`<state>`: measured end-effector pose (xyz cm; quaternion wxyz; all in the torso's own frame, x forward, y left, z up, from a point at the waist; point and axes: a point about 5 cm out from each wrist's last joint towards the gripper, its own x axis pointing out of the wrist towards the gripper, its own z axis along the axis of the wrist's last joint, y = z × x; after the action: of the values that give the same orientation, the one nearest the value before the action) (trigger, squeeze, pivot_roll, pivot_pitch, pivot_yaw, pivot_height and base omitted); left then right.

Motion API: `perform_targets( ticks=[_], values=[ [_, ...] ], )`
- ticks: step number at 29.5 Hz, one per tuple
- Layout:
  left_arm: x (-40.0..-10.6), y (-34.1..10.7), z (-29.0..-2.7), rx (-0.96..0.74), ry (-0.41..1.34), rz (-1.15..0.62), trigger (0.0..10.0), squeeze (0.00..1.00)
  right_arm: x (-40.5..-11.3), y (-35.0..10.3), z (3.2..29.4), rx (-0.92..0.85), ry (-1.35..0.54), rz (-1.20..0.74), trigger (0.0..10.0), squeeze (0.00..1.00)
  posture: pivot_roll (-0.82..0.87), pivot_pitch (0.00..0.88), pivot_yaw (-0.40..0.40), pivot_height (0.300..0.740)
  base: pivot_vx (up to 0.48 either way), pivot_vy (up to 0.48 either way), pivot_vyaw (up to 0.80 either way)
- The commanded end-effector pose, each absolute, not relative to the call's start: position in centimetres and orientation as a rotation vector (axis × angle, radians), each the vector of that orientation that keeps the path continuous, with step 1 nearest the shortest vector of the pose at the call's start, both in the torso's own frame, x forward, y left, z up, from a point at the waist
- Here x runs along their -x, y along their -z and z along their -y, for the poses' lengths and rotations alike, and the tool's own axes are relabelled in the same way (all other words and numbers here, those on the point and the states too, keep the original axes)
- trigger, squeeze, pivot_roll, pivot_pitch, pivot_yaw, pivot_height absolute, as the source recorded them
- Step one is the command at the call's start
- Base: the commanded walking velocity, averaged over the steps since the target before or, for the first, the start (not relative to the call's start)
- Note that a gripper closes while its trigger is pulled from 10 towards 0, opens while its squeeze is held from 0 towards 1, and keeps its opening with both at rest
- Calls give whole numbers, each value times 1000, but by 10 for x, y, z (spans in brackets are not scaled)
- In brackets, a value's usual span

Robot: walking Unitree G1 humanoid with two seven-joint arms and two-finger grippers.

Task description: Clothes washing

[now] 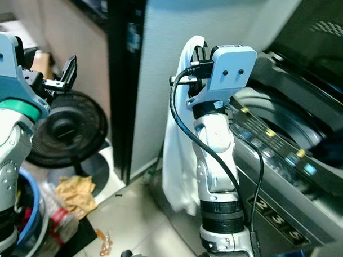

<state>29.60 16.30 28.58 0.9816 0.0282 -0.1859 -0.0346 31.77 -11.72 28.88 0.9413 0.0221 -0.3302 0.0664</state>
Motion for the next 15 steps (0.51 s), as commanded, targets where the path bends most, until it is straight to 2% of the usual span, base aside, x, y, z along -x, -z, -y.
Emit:
perform_targets(
  ticks=[1, 15],
  values=[
    [-294, -287, -160, -62, 81, 377, 10000, 0, -317, -294, 119, -63, -131, 692, 10000, 0, 91, 31, -49, 740, 0, 0, -800],
    [-295, -288, -162, -74, 72, 363, 10000, 0, -319, -297, 116, -97, -139, 698, 10000, 0, 99, 31, -49, 740, 0, 0, -800]
  ],
)
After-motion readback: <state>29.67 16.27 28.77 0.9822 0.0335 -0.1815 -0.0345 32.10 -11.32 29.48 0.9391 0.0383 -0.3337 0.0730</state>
